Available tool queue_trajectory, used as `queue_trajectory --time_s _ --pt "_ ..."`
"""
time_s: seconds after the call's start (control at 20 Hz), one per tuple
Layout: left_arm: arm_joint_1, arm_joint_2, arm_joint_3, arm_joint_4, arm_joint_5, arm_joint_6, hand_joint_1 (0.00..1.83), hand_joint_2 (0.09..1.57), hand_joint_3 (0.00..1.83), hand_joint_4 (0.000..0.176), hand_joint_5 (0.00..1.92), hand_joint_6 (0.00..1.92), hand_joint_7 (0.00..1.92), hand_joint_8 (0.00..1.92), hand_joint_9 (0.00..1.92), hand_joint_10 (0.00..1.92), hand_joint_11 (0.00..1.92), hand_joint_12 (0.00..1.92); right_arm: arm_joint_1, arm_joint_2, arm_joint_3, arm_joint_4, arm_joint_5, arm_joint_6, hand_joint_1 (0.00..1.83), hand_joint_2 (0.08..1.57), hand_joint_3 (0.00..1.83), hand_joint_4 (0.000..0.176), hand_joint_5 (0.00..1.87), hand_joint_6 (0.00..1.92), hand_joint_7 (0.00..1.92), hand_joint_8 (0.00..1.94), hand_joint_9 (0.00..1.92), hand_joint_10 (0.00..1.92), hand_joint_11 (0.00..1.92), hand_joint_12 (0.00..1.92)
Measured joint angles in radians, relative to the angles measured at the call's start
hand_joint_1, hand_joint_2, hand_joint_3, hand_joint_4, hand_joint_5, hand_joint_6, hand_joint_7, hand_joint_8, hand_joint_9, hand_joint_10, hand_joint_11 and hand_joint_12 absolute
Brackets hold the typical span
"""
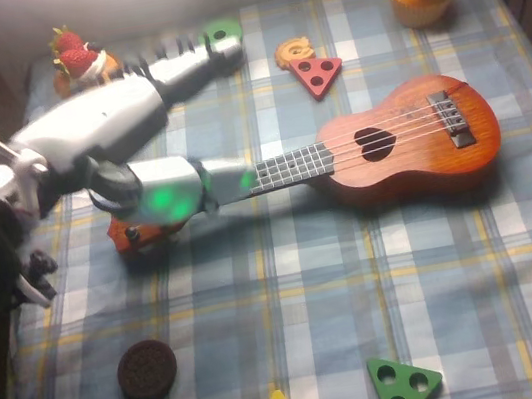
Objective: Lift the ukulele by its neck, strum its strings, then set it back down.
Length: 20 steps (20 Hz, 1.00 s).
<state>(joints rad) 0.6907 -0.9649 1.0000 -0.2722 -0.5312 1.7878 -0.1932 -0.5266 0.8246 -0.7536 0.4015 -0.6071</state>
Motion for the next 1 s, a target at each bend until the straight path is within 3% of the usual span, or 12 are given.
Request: queue_trajectory --time_s 0.05,0.15,0.2,0.35,0.45,0.55,0.6,0.7,0.8,0.9,0.95,1.0 --pt "0.0 0.014 -0.004 0.018 -0.023 -0.039 0.37 1.22 0.01 0.059 0.0 0.0 0.0 0.0 0.0 0.0 0.0 0.0 -0.008 0.002 0.0 0.007 0.008 -0.002 0.48 1.43 0.01 0.041 0.0 0.0 0.0 0.0 0.0 0.0 0.0 0.0" --pt "0.009 0.043 -0.018 0.053 -0.087 -0.12 0.27 1.25 0.01 0.072 0.0 0.0 0.0 0.0 0.0 0.0 0.0 0.0 -0.039 0.005 -0.006 0.098 0.017 -0.09 0.46 1.41 0.0 0.038 0.0 0.0 0.0 0.0 0.0 0.0 0.03 0.02" --pt "0.011 0.053 -0.019 0.082 -0.119 -0.181 0.29 1.28 0.02 0.032 0.0 0.0 0.0 0.0 0.0 0.0 0.0 0.0 -0.064 0.023 -0.019 0.181 0.032 -0.166 0.44 1.37 0.0 0.044 0.0 0.0 0.0 0.0 0.0 0.0 0.04 0.03" --pt "0.03 0.083 -0.019 0.13 -0.221 -0.336 0.27 1.3 0.02 0.043 0.0 0.0 0.0 0.0 0.0 0.0 0.0 0.0 -0.113 0.046 -0.031 0.299 0.096 -0.251 0.44 1.33 0.0 0.017 0.0 0.0 0.0 0.0 0.0 0.0 0.0 0.28" --pt "0.059 0.1 -0.019 0.146 -0.302 -0.431 0.55 1.31 0.01 0.055 0.0 0.0 0.0 0.0 0.0 0.0 0.0 0.0 -0.125 0.05 -0.038 0.353 0.124 -0.293 0.45 1.33 0.0 0.002 0.0 0.0 0.0 0.0 0.0 0.0 0.0 0.24" --pt "0.08 0.106 -0.019 0.148 -0.383 -0.499 0.49 1.3 0.01 0.031 0.0 0.0 0.0 0.0 0.0 0.0 0.0 0.0 -0.16 0.05 -0.047 0.414 0.177 -0.342 0.46 1.34 0.0 0.025 0.0 0.0 0.0 0.0 0.0 0.0 0.0 0.11" --pt "0.09 0.11 -0.018 0.15 -0.42 -0.53 0.44 1.3 0.01 0.049 0.0 0.0 0.0 0.0 0.0 0.0 0.0 0.0 -0.192 0.05 -0.052 0.443 0.212 -0.364 0.42 1.32 0.0 0.026 0.0 0.0 0.0 0.0 0.0 0.0 0.0 0.1" --pt "0.106 0.112 -0.018 0.147 -0.48 -0.578 0.37 1.31 0.01 0.05 0.0 0.0 0.0 0.0 0.0 0.0 0.0 0.0 -0.264 0.045 -0.052 0.516 0.285 -0.404 0.41 1.31 0.0 0.026 0.0 0.0 0.0 0.0 0.0 0.0 0.0 0.1" --pt "0.13 0.124 -0.018 0.156 -0.546 -0.618 0.34 1.33 0.01 0.092 0.0 0.0 0.0 0.0 0.0 0.0 0.0 0.0 -0.354 0.045 -0.052 0.605 0.383 -0.444 0.59 1.29 0.0 0.041 0.0 0.0 0.0 0.0 0.0 0.0 0.0 0.0" --pt "0.146 0.134 -0.018 0.156 -0.6 -0.653 0.27 1.34 0.01 0.085 0.0 0.0 0.0 0.0 0.0 0.0 0.0 0.0 -0.405 0.045 -0.06 0.661 0.467 -0.468 0.59 1.28 0.0 0.06 0.0 0.0 0.0 0.0 0.0 0.0 0.0 0.0" --pt "0.159 0.148 -0.022 0.156 -0.643 -0.661 0.19 1.36 0.02 0.1 0.0 0.0 0.0 0.0 0.0 0.0 0.0 0.0 -0.422 0.045 -0.063 0.668 0.521 -0.472 0.54 1.25 0.0 0.078 0.0 0.0 0.0 0.0 0.0 0.0 0.0 0.0" --pt "0.164 0.157 -0.029 0.15 -0.665 -0.663 0.14 1.37 0.02 0.084 0.0 0.0 0.0 0.0 0.0 0.0 0.0 0.0 -0.422 0.045 -0.065 0.668 0.539 -0.477 0.5 1.26 0.0 0.082 0.0 0.0 0.0 0.0 0.0 0.0 0.0 0.0"
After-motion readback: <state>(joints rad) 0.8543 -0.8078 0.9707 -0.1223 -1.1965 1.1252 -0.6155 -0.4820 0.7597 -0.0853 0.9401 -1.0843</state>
